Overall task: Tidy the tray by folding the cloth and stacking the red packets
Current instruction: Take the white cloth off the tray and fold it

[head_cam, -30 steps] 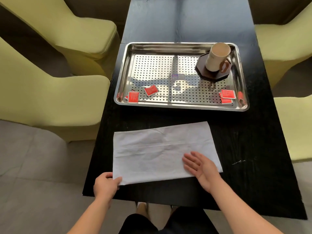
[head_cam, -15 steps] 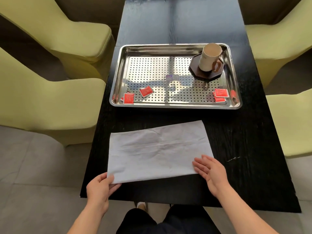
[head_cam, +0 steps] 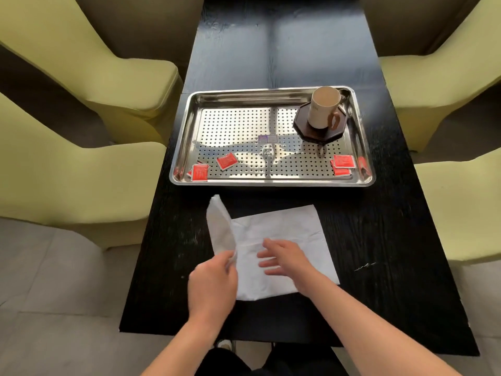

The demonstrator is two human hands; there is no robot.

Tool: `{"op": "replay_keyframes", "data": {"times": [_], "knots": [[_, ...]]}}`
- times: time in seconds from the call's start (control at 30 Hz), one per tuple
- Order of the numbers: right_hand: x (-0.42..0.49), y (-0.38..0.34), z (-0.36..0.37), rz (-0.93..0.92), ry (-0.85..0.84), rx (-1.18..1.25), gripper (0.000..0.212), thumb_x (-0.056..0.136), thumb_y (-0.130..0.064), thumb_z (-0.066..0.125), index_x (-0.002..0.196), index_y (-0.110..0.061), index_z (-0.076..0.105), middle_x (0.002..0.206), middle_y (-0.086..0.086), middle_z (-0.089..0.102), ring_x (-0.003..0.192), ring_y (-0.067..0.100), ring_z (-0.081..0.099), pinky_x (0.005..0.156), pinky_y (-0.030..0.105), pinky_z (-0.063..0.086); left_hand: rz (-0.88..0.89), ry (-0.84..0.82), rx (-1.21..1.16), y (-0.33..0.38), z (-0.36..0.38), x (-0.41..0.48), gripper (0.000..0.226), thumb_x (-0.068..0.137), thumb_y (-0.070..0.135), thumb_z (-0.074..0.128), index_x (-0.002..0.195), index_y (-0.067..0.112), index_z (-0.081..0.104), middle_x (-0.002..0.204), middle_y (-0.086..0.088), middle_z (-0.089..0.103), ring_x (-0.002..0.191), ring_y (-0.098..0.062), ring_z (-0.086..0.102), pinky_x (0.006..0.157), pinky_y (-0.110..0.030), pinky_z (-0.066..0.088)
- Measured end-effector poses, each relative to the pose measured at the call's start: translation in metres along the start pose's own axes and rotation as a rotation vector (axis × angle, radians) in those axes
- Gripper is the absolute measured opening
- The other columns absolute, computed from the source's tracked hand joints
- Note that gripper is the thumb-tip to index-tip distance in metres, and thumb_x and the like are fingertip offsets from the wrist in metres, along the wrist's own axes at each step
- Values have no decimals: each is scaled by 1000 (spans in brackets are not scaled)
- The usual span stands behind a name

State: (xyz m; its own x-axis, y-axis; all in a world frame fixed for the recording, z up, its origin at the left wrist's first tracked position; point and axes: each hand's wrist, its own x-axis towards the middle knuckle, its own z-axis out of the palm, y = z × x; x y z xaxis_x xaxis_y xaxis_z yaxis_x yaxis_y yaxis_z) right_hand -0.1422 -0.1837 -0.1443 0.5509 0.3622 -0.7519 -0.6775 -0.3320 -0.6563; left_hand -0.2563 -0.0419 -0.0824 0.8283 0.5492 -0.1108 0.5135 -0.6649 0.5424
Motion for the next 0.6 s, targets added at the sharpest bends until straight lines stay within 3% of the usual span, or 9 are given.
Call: {"op": "replay_keyframes", "data": {"times": [0.1,0.13,0.2,0.27,0.37,0.47,0.6], "knots": [[19,-41,23,-28,-14,-79,53,83,-66,62,90,-14,66,85,0,70,78,18,69,58,28,56,156,-81,154,24,23,-2,20,92,19,58,105,25,72,82,2,75,73,-21,71,64,-34,55],[26,-50,25,-72,40,-155,48,81,-63,65,80,-15,61,77,-1,63,74,16,63,57,28,52,188,-120,189,30,29,-4,23,92,20,56,107,27,71,84,2,75,75,-21,70,64,-33,53],[39,-61,22,-150,168,-350,25,82,-37,68,74,-16,57,77,3,61,78,22,62,64,36,49,233,-167,234,39,37,-8,20,90,18,56,101,28,70,82,4,74,73,-21,69,60,-33,49],[46,-67,12,-166,257,-511,8,81,-18,58,77,-11,60,83,8,66,84,30,65,68,38,50,292,-195,270,47,39,-12,15,79,13,70,86,26,72,68,5,70,58,-19,67,48,-31,46],[50,-71,-4,-224,277,-543,11,86,-18,58,78,-11,61,81,4,65,82,26,63,69,37,49,341,-191,248,55,45,-17,21,65,7,82,70,22,68,54,6,62,45,-16,60,38,-27,45],[51,-70,-23,-255,295,-525,13,90,-22,61,95,-10,62,94,5,67,89,25,63,81,43,52,306,-183,131,62,56,-20,16,71,10,79,71,20,67,57,6,62,49,-16,60,42,-32,49],[52,-65,-54,-248,338,-511,13,91,-22,61,98,-11,60,95,3,65,90,23,63,82,43,52,313,-234,24,77,70,-22,9,77,12,75,81,20,71,70,6,67,60,-13,62,52,-30,54]]}}
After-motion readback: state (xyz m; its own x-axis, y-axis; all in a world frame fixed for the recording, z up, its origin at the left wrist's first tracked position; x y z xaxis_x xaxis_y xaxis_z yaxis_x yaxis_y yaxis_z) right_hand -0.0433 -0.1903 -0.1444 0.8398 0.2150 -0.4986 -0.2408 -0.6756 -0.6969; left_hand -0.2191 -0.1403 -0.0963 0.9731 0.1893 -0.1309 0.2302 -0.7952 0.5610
